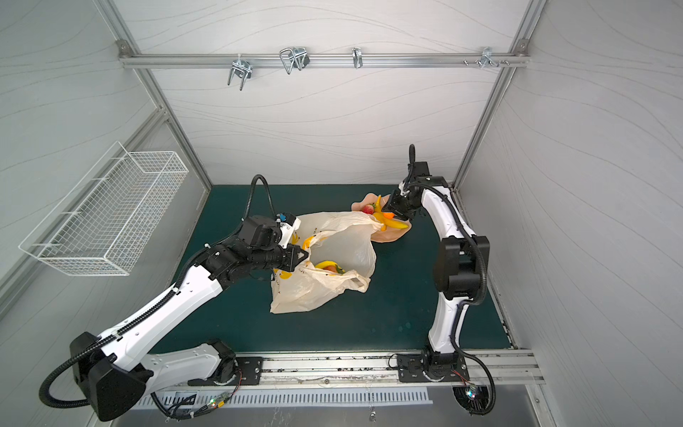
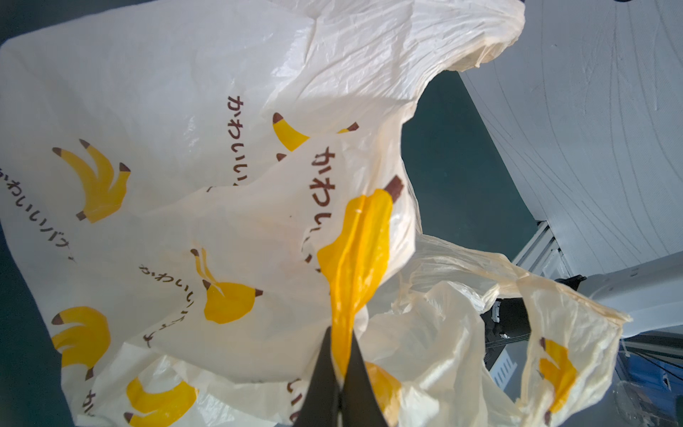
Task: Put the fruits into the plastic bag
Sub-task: 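Close the right gripper on the orange and lift it, then carry the orange toward the bag opening held by the left gripper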
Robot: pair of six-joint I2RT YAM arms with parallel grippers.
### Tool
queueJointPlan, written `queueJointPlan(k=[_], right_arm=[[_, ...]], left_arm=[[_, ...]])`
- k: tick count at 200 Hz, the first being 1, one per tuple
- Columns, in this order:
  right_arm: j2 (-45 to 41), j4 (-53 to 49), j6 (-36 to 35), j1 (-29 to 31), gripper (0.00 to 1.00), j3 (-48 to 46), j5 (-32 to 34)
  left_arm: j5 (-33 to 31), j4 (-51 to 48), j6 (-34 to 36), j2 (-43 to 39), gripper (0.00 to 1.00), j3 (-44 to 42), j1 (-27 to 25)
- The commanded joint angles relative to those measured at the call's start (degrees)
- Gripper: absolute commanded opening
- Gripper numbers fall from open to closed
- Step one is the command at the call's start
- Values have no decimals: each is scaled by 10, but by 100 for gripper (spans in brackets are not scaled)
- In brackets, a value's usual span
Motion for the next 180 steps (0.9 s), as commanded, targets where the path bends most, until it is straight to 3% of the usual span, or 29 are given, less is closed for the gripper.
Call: queueJointPlan(k=[1, 116, 180], right_arm=[[-38, 14, 16, -8, 33, -30, -16], [-214, 86, 73, -27, 32, -276, -57], [-288, 81, 78, -28, 31, -356, -82]], left_arm=[[9, 10, 10, -4, 0, 17, 2], [18, 15, 14, 2, 0, 18, 2], [21, 14, 14, 4, 0, 18, 3]])
